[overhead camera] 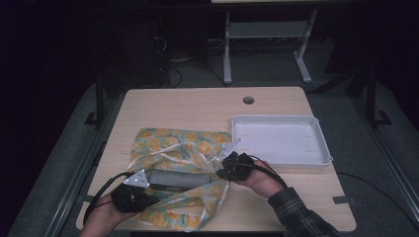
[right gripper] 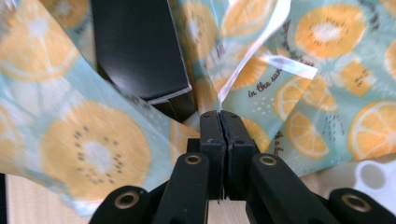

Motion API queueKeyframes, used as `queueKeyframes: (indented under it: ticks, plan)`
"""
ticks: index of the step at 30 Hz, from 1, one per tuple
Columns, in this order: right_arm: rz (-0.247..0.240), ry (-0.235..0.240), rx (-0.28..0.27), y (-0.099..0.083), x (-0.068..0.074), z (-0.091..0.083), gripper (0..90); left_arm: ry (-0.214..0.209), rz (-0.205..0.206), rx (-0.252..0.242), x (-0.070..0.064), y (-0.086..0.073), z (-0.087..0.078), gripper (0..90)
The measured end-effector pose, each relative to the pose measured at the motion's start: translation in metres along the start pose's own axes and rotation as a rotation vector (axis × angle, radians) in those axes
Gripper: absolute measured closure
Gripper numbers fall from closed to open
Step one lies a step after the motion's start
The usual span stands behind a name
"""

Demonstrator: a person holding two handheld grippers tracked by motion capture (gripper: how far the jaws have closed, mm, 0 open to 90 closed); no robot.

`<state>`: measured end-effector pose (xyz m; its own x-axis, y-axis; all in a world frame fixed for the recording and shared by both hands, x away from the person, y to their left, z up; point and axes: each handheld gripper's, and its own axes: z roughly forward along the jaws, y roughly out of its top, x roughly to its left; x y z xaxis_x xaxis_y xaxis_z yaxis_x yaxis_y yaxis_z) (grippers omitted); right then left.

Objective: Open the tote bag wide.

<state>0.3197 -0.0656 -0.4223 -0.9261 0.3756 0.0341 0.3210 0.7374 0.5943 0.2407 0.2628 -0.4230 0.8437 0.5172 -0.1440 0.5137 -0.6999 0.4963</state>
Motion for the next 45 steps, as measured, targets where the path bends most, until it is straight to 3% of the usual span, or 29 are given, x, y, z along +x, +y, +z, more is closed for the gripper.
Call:
queueKeyframes:
  ticks: [6, 11, 12, 17, 20, 23, 28, 34, 39, 45]
  plan:
    - [0.011, -0.002, 0.053, -0.007, -0.004, 0.014, 89.0, 0.007, 0.015, 0.044, 0.000, -0.001, 0.007, 84.8]
    - [0.004, -0.004, 0.069, -0.007, -0.003, 0.018, 89.3, 0.011, 0.029, -0.005, 0.000, 0.007, -0.001, 83.7]
    - [0.007, -0.001, 0.072, -0.007, -0.003, 0.018, 89.3, 0.009, 0.026, -0.036, -0.002, 0.011, -0.003, 83.6]
    - [0.002, 0.001, 0.081, -0.007, -0.004, 0.021, 89.5, 0.016, 0.057, -0.089, -0.003, 0.033, -0.007, 80.3]
    - [-0.001, 0.002, 0.083, -0.007, -0.003, 0.021, 89.5, -0.001, 0.056, -0.135, -0.004, 0.046, -0.008, 78.3]
    - [-0.003, 0.005, 0.085, -0.007, -0.003, 0.022, 89.5, -0.006, 0.092, -0.135, -0.006, 0.060, -0.009, 78.2]
    - [-0.008, 0.005, 0.090, -0.007, -0.003, 0.023, 89.5, -0.047, 0.108, -0.162, -0.015, 0.084, 0.001, 74.1]
    - [-0.016, 0.006, 0.095, -0.006, -0.002, 0.024, 89.5, -0.095, 0.122, -0.146, -0.020, 0.098, 0.016, 70.1]
    - [-0.016, 0.011, 0.098, -0.006, -0.002, 0.025, 89.5, -0.115, 0.125, -0.123, -0.022, 0.100, 0.024, 69.4]
    - [-0.017, 0.013, 0.102, -0.006, -0.002, 0.025, 89.6, -0.138, 0.130, -0.093, -0.024, 0.099, 0.030, 76.2]
